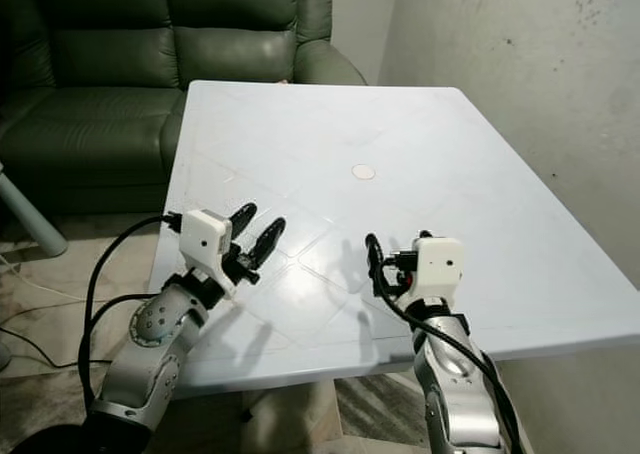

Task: Hang keys on a hook

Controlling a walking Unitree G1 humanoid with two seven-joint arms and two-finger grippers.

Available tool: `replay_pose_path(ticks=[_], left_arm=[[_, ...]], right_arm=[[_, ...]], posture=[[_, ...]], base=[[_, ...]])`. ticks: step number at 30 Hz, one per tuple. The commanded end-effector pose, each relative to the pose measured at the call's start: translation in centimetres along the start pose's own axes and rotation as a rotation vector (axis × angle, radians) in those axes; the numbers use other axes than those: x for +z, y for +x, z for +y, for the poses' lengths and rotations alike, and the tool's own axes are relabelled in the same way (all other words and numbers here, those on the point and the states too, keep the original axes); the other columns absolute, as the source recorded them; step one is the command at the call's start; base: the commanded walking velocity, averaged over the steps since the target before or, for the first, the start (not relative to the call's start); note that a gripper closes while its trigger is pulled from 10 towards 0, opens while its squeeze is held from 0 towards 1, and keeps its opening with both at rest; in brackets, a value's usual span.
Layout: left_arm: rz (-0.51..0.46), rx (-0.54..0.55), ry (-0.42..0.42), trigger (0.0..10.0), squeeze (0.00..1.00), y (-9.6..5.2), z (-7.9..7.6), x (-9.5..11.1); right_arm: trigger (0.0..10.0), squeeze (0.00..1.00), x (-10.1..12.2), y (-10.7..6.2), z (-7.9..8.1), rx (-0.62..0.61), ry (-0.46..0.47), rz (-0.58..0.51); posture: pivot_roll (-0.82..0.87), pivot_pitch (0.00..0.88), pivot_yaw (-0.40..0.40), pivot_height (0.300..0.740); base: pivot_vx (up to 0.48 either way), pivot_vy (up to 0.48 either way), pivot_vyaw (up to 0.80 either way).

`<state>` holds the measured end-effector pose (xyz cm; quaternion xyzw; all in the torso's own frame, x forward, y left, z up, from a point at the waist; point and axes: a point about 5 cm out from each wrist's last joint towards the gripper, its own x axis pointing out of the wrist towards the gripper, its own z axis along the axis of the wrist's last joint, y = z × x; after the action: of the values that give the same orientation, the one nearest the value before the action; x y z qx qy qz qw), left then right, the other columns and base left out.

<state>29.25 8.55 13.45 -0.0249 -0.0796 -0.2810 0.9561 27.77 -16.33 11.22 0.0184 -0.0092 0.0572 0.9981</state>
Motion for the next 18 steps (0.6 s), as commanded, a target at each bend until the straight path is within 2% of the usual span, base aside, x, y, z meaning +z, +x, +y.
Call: replay_pose_path(ticks=[1, 3, 4, 9, 14, 18], left_arm=[[-0.015, -0.014, -0.029, 10.0, 0.0, 0.3, -0.6, 0.3], [-0.022, -0.011, -0.053, 10.0, 0.0, 0.3, -0.6, 0.4], [-0.007, -0.003, -0.037, 10.0, 0.0, 0.3, -0.5, 0.4], [-0.007, 0.044, 0.008, 10.0, 0.0, 0.5, -0.5, 0.5], [-0.003, 0.042, 0.007, 10.0, 0.0, 0.5, -0.8, 0.5], [0.032, -0.022, 0.027, 10.0, 0.0, 0.0, -1.6, -0.1]], right_arm=[[10.0, 0.0, 0.0, -0.2, -0.4, -0.009, -0.002, 0.007], [10.0, 0.0, 0.0, -0.2, -0.4, -0.009, -0.004, 0.007], [10.0, 0.0, 0.0, -0.2, -0.4, -0.009, -0.004, 0.004], [10.0, 0.0, 0.1, -0.3, -0.3, 0.003, 0.002, 0.0], [10.0, 0.0, 0.1, -0.4, 0.1, 0.043, 0.011, 0.005], [10.0, 0.0, -0.4, -0.5, 0.5, 0.099, -0.025, 0.049]], posture=[[-0.17, 0.033, -0.055, 0.74], [-0.17, 0.037, -0.056, 0.74], [-0.17, 0.037, -0.056, 0.74], [-0.17, 0.036, -0.059, 0.74], [-0.17, 0.038, -0.06, 0.74], [-0.17, 0.039, -0.063, 0.74]], base=[[0.0, 0.0, -0.67], [0.0, 0.0, -0.67], [0.0, 0.0, -0.61], [0.0, 0.0, 0.0], [0.0, 0.0, 0.0], [0.0, 0.0, 0.0]])
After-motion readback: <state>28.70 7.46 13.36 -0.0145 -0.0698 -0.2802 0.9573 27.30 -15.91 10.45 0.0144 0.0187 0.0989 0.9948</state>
